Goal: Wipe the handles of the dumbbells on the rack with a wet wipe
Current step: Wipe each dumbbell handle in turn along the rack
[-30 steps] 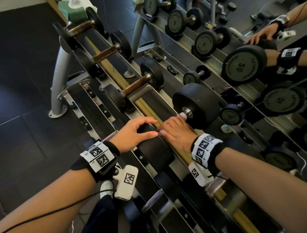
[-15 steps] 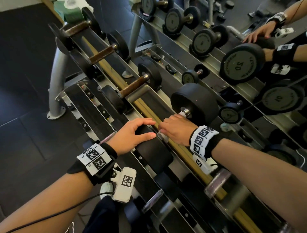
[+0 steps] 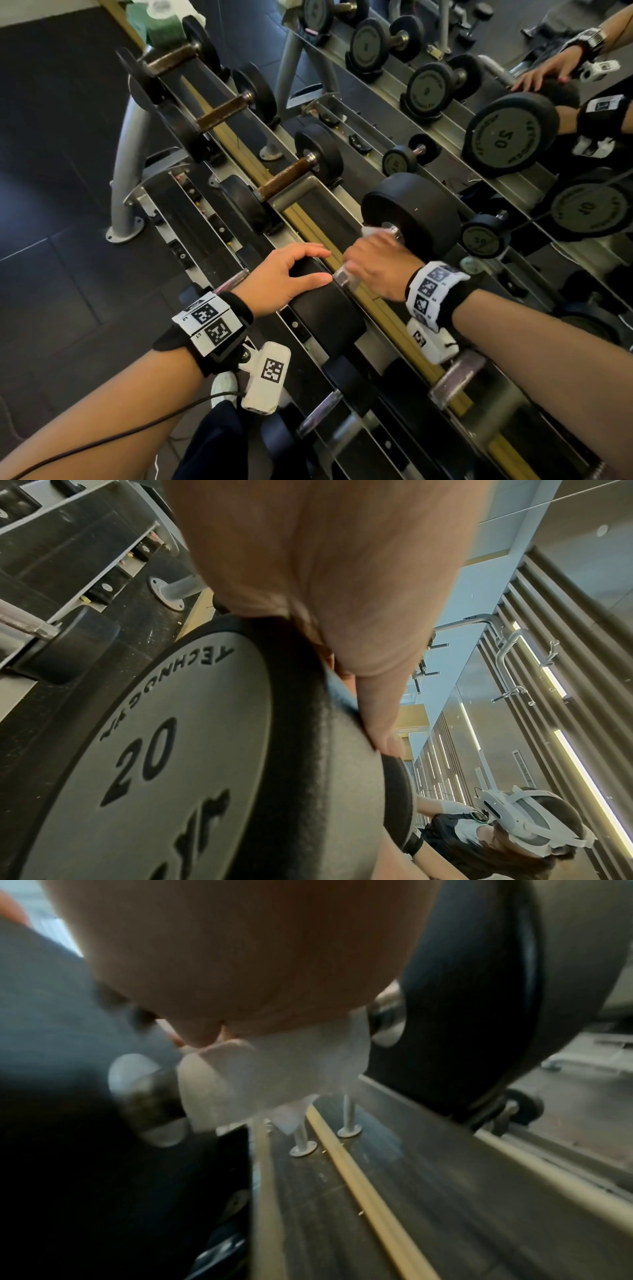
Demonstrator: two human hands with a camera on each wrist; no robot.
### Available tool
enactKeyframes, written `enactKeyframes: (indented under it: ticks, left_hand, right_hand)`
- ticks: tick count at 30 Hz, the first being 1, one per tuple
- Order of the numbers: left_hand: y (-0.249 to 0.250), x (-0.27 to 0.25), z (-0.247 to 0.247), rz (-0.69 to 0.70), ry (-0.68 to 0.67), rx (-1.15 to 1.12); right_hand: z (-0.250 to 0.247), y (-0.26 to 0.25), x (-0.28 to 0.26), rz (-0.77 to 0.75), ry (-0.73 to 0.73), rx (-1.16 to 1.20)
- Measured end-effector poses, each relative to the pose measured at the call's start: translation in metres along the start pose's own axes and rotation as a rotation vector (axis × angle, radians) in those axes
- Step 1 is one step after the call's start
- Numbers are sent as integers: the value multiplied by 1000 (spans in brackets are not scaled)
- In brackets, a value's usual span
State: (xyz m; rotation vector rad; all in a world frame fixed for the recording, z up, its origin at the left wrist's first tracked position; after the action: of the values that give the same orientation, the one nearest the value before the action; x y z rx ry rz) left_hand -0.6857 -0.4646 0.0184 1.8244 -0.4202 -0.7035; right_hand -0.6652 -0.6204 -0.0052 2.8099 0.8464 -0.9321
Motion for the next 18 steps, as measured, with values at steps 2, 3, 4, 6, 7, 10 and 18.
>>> enactKeyframes:
  ticks: [2,3,4,6,7,10,18]
  left_hand:
    - [1,0,1,3,-4,7]
    - [1,0,1,5,-5,16]
    - [0,0,1,5,-10,24]
    - [0,1,1,3,-12,32]
    - [-1,1,1,-1,-13,34]
    - [-1,2,1,5,-18,36]
    - [1,3,1,22,-23,22]
  right_hand:
    - [-6,16,-1,90,16,-69]
    - [-7,18,-2,112,50,-87]
    - [-4,15,-3,113,73,-82]
    - [8,-1,-4,44,104,-30]
    - [12,-10,-3,-10,120,-5]
    - [11,-13,-2,-84,129,116]
    - [4,24,-9,46,136,20]
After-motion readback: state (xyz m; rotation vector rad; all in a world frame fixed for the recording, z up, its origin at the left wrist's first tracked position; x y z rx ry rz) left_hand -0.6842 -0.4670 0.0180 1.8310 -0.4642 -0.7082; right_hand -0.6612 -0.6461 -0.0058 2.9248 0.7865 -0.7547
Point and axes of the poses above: each hand's wrist, its own x-axis towards the middle knuckle, its own z-axis out of the palm, y = z × x, the point moved 9 cm from there along x, towards the middle knuckle, and after that the axes turned 7 degrees about -y, right-handed, at the moved point
